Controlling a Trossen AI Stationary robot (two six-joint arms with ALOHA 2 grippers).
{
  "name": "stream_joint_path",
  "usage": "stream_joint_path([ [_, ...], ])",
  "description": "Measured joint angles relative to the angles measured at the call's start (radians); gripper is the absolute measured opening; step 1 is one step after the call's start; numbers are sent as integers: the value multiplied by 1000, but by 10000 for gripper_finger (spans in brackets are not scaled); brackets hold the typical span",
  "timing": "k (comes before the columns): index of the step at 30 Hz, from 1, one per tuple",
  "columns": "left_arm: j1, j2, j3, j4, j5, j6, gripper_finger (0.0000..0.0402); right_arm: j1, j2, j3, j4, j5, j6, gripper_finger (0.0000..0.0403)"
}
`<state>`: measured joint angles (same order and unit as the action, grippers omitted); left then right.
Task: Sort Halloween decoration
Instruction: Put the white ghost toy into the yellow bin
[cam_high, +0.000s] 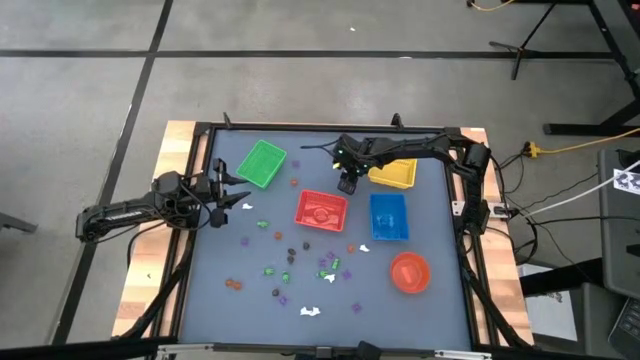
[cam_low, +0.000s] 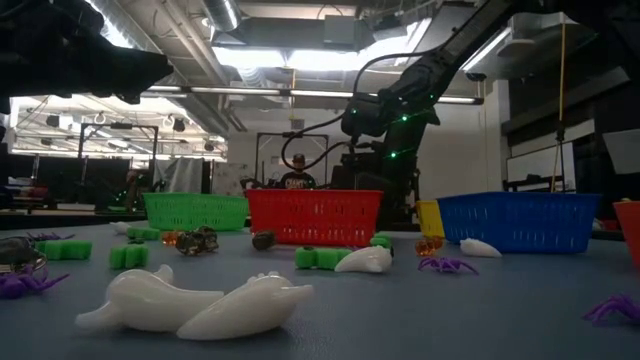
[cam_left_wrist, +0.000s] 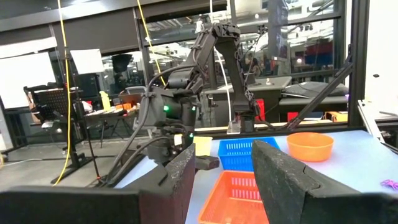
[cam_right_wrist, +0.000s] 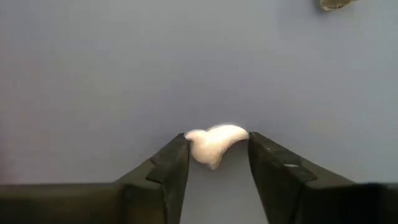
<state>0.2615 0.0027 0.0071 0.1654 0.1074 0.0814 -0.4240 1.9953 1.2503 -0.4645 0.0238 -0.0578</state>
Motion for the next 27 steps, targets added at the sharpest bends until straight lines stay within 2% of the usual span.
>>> stream_joint_path([
  [5,0,0,0,0,0,0,143,0,0,0,5,0,0,121],
  [16,0,0,0,0,0,0,143,-2,1,-2,16,-25,0,79],
  [27,0,0,0,0,0,0,143,-2,1,-2,18,-30,0,66],
])
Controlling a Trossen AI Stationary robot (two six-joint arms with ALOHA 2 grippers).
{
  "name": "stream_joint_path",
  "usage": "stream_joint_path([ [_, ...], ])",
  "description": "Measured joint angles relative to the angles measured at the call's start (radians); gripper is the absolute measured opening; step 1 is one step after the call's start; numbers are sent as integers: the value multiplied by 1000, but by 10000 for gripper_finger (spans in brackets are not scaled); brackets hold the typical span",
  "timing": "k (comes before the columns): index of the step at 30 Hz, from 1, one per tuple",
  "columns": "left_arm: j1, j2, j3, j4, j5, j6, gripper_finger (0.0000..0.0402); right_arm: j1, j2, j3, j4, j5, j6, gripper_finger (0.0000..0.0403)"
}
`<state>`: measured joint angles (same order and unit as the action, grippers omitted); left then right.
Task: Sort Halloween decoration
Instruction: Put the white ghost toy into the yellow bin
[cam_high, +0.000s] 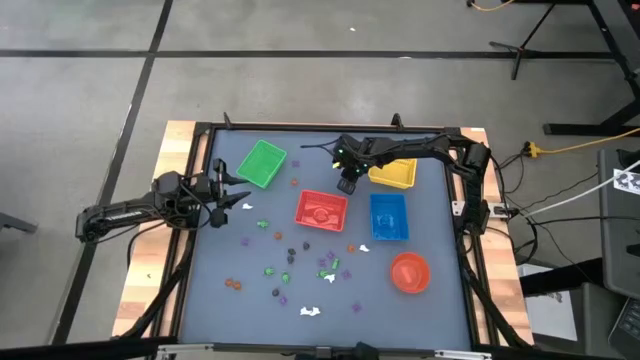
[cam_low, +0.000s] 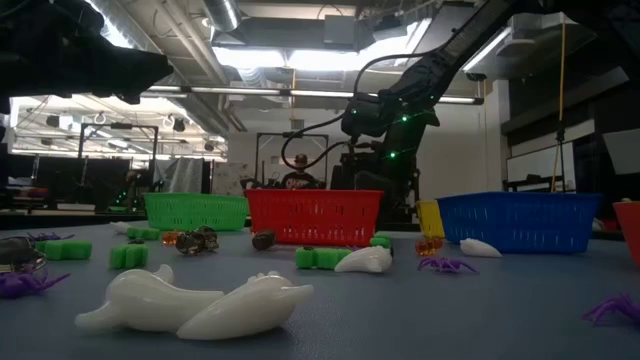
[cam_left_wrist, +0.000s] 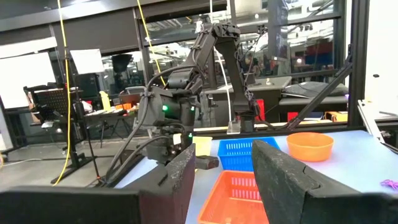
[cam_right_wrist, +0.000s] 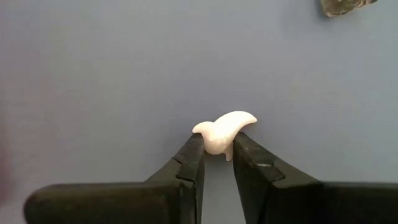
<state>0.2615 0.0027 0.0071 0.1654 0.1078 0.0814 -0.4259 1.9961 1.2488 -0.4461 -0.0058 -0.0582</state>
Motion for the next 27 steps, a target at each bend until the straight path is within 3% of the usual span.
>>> stream_joint_path([
  [11,0,0,0,0,0,0,143,0,-14,0,7,-3,0,65],
  [27,0,0,0,0,0,0,143,-1,-16,196,-138,2,0,65],
])
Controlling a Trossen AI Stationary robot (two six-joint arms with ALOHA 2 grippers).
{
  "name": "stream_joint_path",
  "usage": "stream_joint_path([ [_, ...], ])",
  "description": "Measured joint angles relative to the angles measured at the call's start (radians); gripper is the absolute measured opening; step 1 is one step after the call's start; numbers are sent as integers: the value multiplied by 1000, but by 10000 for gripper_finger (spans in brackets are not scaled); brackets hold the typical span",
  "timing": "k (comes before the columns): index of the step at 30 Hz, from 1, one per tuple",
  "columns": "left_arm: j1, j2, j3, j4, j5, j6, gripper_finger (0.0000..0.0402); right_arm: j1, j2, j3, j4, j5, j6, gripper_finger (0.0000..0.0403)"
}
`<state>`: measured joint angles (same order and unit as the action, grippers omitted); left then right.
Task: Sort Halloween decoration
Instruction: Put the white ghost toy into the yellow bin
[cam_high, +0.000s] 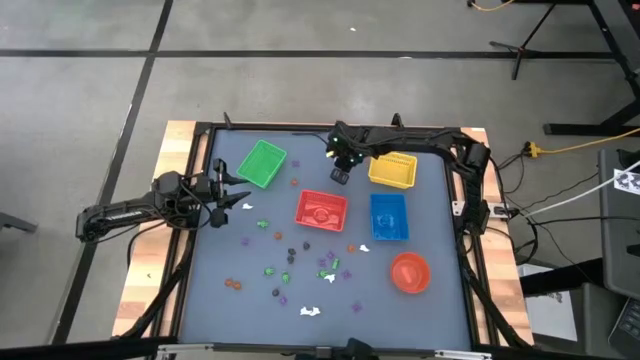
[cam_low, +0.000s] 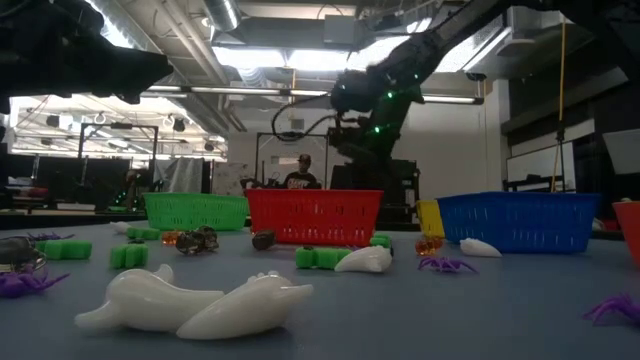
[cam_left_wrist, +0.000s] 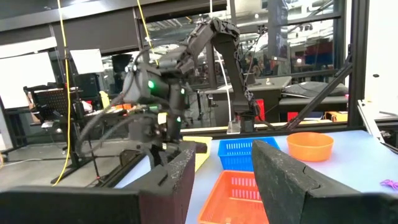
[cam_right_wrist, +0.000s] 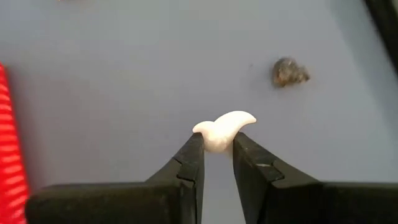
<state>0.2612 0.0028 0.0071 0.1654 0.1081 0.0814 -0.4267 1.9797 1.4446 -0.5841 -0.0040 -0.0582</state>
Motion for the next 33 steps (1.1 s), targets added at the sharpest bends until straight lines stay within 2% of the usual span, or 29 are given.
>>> stream_joint_path([
  [15,0,0,0,0,0,0,143,1,-2,189,-360,-6,0,65],
  [24,0,0,0,0,0,0,143,1,-53,195,-503,-2,0,65],
  [30,0,0,0,0,0,0,143,2,-131,194,-610,89,28,65],
  [33,0,0,0,0,0,0,143,2,-200,143,-617,125,37,65],
])
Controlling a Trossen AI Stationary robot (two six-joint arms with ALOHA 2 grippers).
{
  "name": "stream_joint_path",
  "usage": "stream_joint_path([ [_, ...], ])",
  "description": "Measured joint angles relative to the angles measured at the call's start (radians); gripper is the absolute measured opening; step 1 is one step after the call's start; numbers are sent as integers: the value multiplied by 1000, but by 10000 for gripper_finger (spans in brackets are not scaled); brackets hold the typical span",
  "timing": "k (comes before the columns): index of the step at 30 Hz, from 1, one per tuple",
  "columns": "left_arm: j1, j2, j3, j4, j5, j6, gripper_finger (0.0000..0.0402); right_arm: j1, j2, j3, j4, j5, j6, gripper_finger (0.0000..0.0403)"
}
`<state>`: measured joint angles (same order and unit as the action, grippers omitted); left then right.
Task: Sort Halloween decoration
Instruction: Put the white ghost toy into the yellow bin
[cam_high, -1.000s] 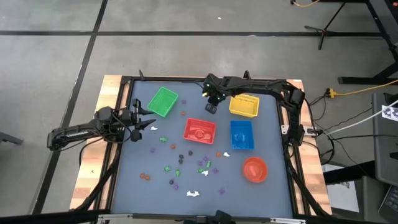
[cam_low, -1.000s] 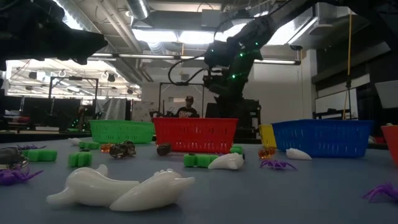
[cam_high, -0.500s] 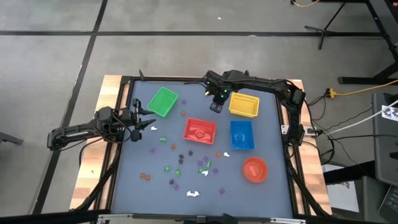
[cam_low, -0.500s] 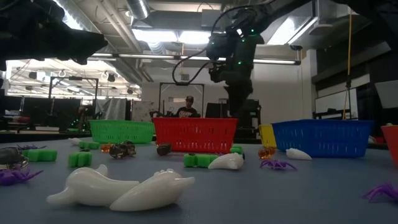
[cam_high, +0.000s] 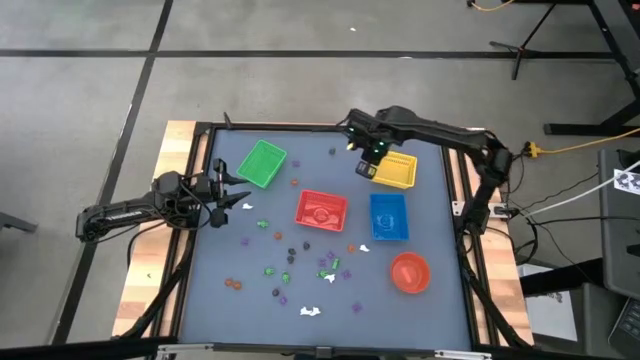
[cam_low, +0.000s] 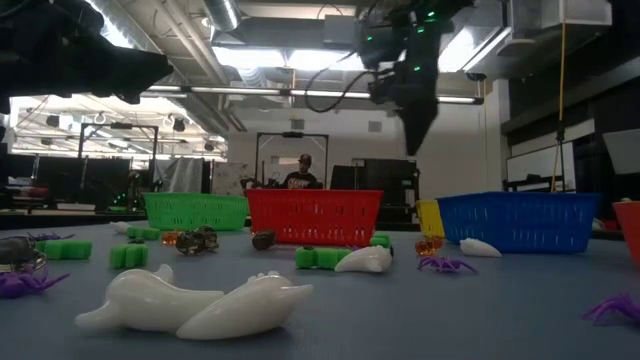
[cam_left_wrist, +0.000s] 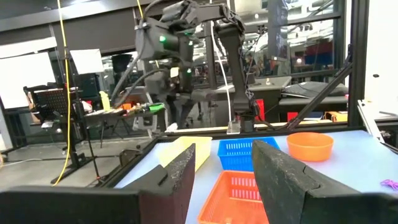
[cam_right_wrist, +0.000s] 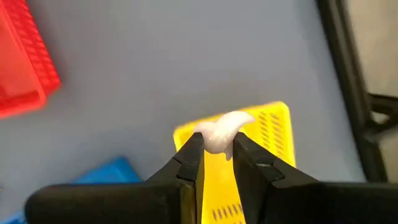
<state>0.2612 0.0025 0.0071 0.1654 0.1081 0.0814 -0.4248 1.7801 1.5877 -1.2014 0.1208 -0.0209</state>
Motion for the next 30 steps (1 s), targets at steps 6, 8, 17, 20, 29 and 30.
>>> stream_joint_path([
  [6,0,0,0,0,0,0,143,0,-169,-229,27,25,60,65],
  [8,0,0,0,0,-9,0,143,-1,-218,-313,74,27,66,65],
  [17,0,0,0,0,-38,1,143,-1,-277,-518,203,27,66,65],
  [20,0,0,0,0,-39,1,143,-1,-276,-549,218,27,66,65],
  [29,0,0,0,0,-39,0,143,-1,-276,-558,265,27,65,65],
  [30,0,0,0,0,-39,0,143,-1,-276,-558,275,27,65,65],
])
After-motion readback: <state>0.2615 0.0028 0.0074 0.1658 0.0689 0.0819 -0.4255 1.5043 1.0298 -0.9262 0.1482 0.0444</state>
